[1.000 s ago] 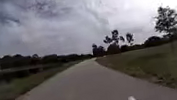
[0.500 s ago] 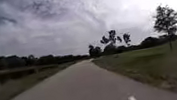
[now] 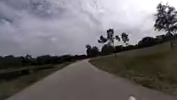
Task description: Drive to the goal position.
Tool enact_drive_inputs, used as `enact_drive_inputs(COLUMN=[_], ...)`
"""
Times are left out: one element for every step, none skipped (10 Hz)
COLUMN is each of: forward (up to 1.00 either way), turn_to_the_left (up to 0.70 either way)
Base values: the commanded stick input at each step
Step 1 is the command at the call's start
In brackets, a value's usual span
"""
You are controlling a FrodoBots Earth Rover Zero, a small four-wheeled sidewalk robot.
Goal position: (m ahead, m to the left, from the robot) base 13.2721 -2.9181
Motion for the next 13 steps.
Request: enact_drive_inputs(forward=[0.69, 0.69, 0.69, 0.69, 0.69, 0.69, 0.69, 0.69, 0.69, 0.69, 0.69, 0.69, 0.69], turn_to_the_left=[0.34, 0.34, 0.34, 0.11, 0.04, 0.03, 0.03, 0.03, 0.03, 0.03, 0.03, 0.03, 0.03])
